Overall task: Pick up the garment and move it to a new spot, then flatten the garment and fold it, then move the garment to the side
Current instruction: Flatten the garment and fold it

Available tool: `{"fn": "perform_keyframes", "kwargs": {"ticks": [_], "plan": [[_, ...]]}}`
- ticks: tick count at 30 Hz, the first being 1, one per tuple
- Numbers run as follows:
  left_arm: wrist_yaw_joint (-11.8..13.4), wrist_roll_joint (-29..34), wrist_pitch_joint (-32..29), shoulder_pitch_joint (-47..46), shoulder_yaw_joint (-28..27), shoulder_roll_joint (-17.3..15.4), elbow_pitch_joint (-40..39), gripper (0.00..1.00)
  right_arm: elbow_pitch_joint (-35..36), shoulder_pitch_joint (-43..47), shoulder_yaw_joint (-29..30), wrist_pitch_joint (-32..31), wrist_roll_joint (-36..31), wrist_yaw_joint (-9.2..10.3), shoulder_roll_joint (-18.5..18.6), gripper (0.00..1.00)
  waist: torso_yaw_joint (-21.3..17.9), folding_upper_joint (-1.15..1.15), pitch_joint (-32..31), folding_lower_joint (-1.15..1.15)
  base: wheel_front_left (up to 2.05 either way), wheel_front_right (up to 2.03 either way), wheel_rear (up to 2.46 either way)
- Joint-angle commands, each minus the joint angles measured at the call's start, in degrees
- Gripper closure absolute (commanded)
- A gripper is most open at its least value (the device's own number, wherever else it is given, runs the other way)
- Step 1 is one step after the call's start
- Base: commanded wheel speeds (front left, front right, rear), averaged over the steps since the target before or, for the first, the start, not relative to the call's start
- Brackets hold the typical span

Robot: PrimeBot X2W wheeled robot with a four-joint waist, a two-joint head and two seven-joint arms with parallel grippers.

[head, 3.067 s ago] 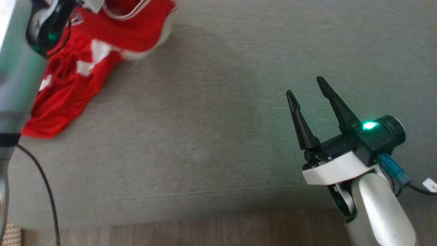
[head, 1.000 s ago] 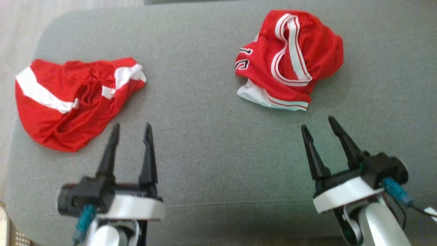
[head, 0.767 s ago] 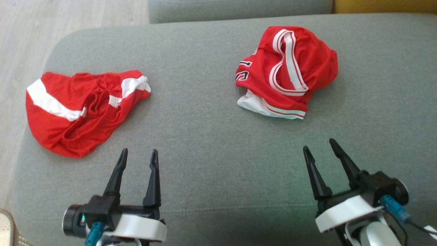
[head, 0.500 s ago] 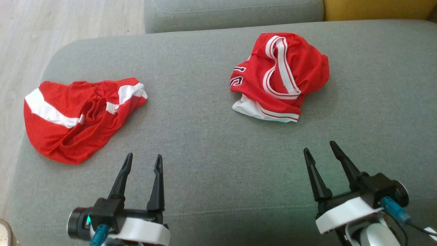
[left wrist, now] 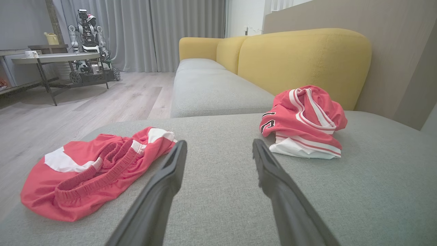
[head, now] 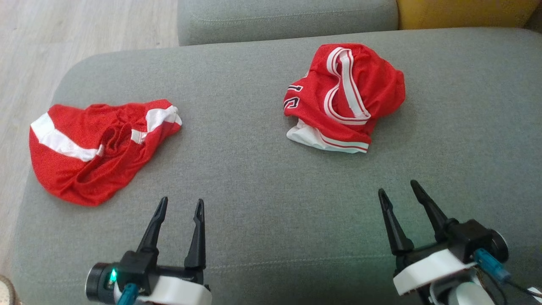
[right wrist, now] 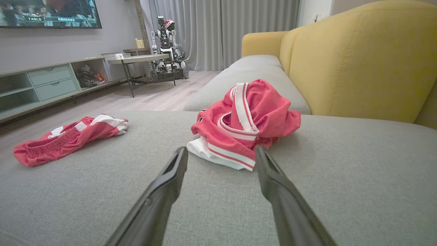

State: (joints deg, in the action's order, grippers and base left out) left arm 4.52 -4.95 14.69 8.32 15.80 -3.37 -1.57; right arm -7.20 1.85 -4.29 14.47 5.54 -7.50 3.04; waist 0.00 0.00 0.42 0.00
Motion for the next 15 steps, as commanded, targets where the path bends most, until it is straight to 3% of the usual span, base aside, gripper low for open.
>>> {"fn": "perform_keyframes", "kwargs": {"ticks": [1,15], "plan": [[0.2,0.4,0.3,-2.1,-1.8,0.5,-1.7,0.0,2.0,-1.0,-1.1,0.5,0.1,0.01,-0.2,0.0,0.0,0.0,0.1,0.0,0.0,0.0,0.0],[0.6,0.1,0.3,-2.4,-1.6,0.5,-1.5,0.0,2.2,-1.2,-1.2,0.5,-0.1,0.01,-0.2,0.0,0.0,0.0,0.8,0.0,0.0,0.0,0.0]]}}
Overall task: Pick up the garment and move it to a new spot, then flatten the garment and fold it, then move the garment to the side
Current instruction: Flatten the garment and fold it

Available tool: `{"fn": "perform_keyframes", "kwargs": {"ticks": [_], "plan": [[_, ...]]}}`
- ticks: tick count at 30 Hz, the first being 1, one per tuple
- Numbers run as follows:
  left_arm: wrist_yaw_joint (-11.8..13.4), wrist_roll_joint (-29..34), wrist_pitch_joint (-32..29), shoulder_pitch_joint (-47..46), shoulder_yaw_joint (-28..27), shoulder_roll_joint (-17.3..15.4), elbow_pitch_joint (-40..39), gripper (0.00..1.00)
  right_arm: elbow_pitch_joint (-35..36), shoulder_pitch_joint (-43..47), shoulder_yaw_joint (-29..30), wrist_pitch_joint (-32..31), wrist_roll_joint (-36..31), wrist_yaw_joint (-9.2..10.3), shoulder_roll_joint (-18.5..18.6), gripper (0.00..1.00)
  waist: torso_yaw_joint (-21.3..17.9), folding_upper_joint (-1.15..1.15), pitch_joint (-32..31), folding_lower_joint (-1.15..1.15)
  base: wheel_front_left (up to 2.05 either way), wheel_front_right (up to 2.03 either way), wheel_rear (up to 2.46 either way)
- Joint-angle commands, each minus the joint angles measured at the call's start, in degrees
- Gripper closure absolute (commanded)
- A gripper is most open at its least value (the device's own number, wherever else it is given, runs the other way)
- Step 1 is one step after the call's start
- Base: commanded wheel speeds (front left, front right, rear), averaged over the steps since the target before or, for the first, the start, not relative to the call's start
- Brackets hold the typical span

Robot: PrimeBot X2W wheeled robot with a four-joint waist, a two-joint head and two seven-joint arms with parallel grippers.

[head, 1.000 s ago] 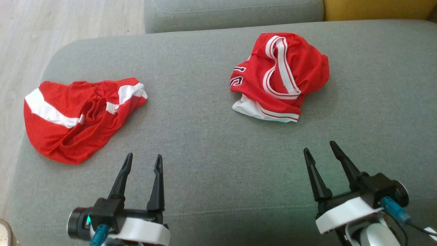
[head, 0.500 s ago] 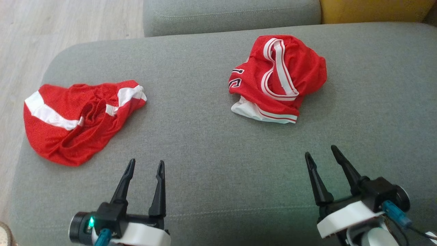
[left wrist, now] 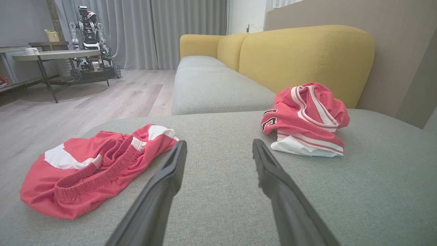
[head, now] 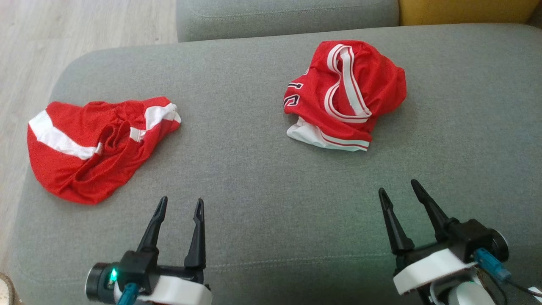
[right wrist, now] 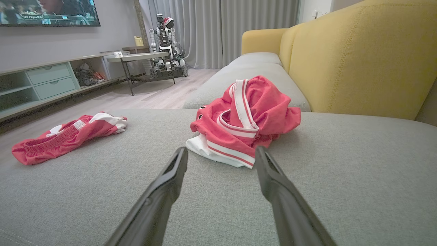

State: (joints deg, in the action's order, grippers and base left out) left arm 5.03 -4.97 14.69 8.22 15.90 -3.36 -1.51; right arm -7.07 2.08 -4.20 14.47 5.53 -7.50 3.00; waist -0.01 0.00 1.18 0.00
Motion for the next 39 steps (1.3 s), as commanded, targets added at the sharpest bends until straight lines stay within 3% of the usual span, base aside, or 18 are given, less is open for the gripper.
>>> {"fn": "perform_keyframes", "kwargs": {"ticks": [1,10,20,27,39], "plan": [[0.1,0.1,0.3,-2.4,-1.6,0.5,-1.6,0.0,2.1,-1.4,-1.3,0.5,-0.1,0.01,-0.1,0.0,0.0,0.0,0.1,0.0,0.0,0.0,0.0],[-1.2,1.1,0.3,-4.3,-0.4,0.5,-1.8,0.0,1.3,-4.2,-1.7,0.5,0.4,0.01,-0.1,0.0,0.5,0.0,2.9,0.0,0.0,0.0,0.0],[-1.2,2.2,0.3,-11.9,1.7,0.5,-3.5,0.0,-0.3,-15.5,1.3,0.5,-1.4,0.01,-0.1,0.0,1.3,0.0,13.4,0.0,0.0,0.0,0.0],[-1.4,2.2,0.3,-18.2,4.5,0.5,-3.6,0.0,-7.6,-25.4,5.1,0.5,-3.1,0.01,-0.1,0.0,2.6,0.0,21.4,0.0,0.0,0.0,0.0],[-0.7,1.4,0.3,-21.6,7.3,0.5,-3.0,0.0,-18.4,-34.0,4.6,0.5,-2.5,0.01,-0.1,0.0,3.6,0.0,24.9,0.0,0.0,0.0,0.0]]}}
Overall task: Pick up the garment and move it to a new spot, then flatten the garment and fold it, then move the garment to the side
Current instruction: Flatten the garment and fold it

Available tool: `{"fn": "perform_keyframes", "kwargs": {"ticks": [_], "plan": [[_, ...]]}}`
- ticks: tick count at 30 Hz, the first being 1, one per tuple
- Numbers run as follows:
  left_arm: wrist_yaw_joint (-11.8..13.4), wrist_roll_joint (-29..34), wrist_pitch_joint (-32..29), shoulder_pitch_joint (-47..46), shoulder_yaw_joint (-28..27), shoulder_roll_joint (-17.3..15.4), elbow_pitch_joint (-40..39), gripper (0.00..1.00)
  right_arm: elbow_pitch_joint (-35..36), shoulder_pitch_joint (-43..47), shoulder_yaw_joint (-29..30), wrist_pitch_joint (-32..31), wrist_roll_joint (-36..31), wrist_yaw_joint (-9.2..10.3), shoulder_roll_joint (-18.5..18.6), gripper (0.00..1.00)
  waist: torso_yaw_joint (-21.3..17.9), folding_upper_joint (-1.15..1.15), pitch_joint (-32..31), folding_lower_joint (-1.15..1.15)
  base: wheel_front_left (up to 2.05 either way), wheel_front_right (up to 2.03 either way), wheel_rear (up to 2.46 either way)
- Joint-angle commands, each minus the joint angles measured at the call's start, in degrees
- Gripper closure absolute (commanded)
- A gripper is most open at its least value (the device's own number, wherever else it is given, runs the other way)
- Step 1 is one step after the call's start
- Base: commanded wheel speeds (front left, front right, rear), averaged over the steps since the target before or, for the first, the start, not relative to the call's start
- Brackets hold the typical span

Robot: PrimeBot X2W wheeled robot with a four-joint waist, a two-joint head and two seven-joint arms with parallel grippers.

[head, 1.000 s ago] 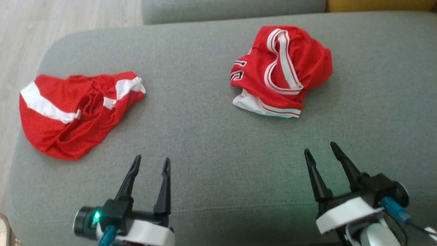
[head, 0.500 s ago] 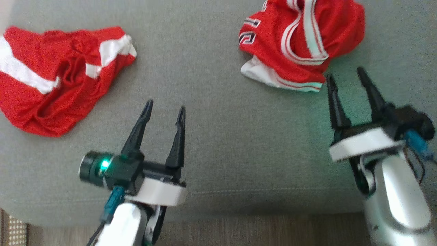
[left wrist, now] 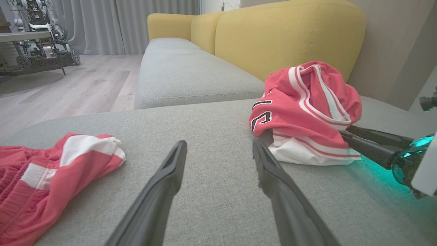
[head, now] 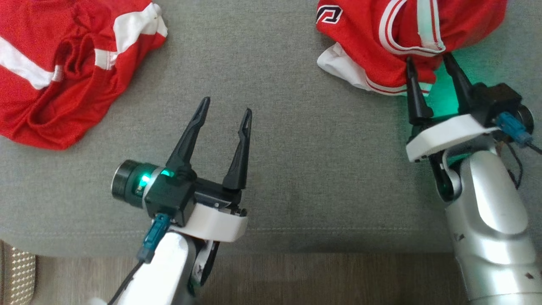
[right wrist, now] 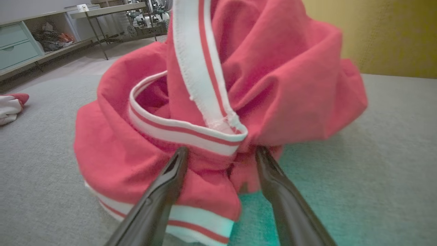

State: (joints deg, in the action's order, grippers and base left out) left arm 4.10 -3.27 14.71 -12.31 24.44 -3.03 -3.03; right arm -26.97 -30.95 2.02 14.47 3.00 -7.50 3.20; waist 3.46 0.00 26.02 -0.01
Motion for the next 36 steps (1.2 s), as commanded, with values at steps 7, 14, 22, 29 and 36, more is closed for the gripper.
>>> {"fn": "perform_keyframes", "kwargs": {"ticks": [7,14,22,29,36], "plan": [[0.5,-0.8,0.3,-1.4,-1.0,0.1,-1.2,0.0,1.8,-0.6,-3.7,0.5,1.0,0.01,-0.3,0.44,0.1,0.0,-0.4,0.01,0.0,0.0,0.0],[0.6,-0.8,0.3,-0.8,-1.2,0.1,-0.9,0.0,4.0,0.6,-3.8,0.5,2.4,0.01,-0.3,1.0,-0.7,0.0,-2.4,0.01,0.0,0.0,0.0],[0.1,-0.3,0.3,1.1,-2.3,0.1,-0.6,0.0,17.3,2.7,-2.5,0.5,4.0,0.01,-0.3,1.0,-3.6,0.0,-6.4,0.01,0.0,0.0,0.0],[-0.4,-0.7,0.3,2.9,-2.6,0.1,-0.2,0.0,25.1,5.8,-7.2,0.5,3.0,0.01,-0.3,1.0,-5.2,0.0,-9.9,0.01,0.0,0.0,0.0],[-0.8,-1.0,0.3,3.4,-2.0,0.1,0.1,0.0,17.0,8.9,-18.0,0.5,10.8,0.01,-0.3,0.0,-4.5,0.0,-10.6,0.01,0.0,0.0,0.0]]}}
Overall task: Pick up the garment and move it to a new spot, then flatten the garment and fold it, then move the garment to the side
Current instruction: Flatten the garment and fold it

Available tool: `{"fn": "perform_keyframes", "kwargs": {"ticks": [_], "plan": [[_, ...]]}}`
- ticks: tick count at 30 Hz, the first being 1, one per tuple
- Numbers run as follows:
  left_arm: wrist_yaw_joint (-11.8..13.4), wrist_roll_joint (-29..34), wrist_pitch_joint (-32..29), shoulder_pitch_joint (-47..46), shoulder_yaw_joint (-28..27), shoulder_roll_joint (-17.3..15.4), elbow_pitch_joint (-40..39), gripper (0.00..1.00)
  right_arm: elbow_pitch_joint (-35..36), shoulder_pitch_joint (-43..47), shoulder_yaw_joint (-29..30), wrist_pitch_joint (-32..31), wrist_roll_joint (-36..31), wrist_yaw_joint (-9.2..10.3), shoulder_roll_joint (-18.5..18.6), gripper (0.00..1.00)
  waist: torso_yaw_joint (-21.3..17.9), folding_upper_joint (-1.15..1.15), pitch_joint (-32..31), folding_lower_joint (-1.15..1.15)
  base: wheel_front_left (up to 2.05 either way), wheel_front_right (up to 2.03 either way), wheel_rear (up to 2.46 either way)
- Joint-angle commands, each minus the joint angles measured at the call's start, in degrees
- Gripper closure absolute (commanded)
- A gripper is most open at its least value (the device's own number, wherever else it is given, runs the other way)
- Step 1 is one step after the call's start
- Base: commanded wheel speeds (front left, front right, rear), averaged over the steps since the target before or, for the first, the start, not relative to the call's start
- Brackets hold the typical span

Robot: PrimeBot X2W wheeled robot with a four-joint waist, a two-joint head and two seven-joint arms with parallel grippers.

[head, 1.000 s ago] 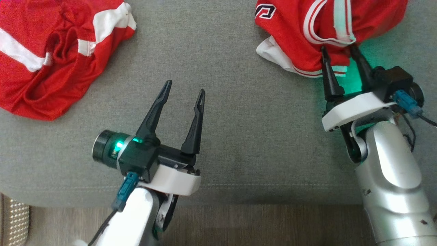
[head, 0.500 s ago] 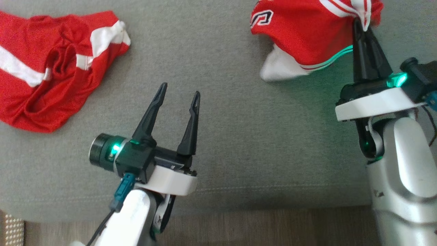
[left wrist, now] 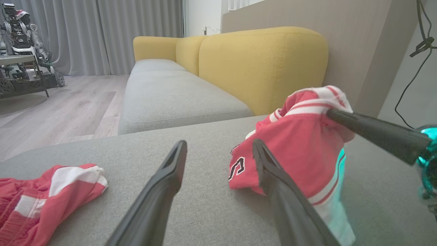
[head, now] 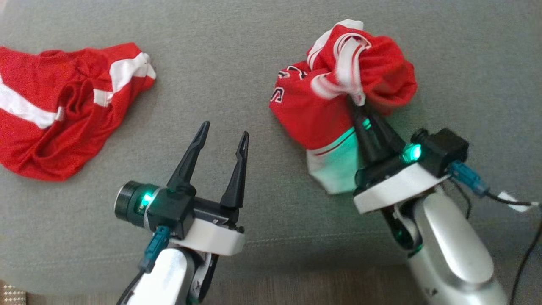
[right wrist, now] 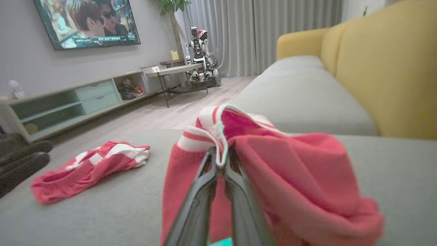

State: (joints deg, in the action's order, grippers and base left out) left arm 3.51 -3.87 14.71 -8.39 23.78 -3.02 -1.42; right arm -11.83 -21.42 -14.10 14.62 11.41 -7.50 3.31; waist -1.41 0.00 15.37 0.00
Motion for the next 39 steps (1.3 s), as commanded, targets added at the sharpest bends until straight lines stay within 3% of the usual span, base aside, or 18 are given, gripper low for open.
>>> {"fn": "perform_keyframes", "kwargs": {"ticks": [1,6,10,19,26,34,39], "plan": [[-0.2,-0.5,0.3,-0.5,-1.2,0.1,-1.5,0.0,2.0,-0.4,-2.9,0.4,4.5,0.01,-0.4,0.0,0.6,0.0,0.1,0.0,0.0,0.0,0.0],[-0.1,-1.3,0.3,-1.1,-0.1,0.1,-2.7,0.0,5.1,1.5,-5.1,0.4,10.2,0.01,-0.4,0.0,1.0,0.0,0.5,0.0,0.0,0.0,0.0],[-0.7,-1.7,0.3,-1.2,1.2,0.1,-3.2,0.0,7.0,2.8,-2.8,0.4,8.0,0.01,-0.4,0.0,0.6,0.0,0.8,0.0,0.0,0.0,0.0],[-5.8,0.3,0.3,-2.2,9.1,0.1,-1.7,0.0,10.3,8.3,12.3,0.4,-0.8,0.01,-0.4,0.0,-2.2,0.0,2.0,0.0,0.0,0.0,0.0],[-9.3,2.2,0.3,-4.7,15.2,-0.3,9.8,0.0,9.0,10.0,14.8,0.4,-1.7,0.01,-0.4,0.0,-3.7,0.0,3.2,0.0,0.0,0.0,0.0],[-6.2,7.6,0.3,-11.1,17.6,-0.2,20.7,0.0,9.2,9.6,14.0,0.4,-0.6,0.01,-0.4,0.0,-4.9,0.0,4.8,0.0,0.0,0.0,0.0],[-3.5,7.3,0.3,-14.3,18.0,0.0,26.0,0.0,9.6,8.9,14.3,0.4,-0.2,0.01,-0.4,0.0,-5.5,0.0,5.9,0.0,0.0,0.0,0.0]]}}
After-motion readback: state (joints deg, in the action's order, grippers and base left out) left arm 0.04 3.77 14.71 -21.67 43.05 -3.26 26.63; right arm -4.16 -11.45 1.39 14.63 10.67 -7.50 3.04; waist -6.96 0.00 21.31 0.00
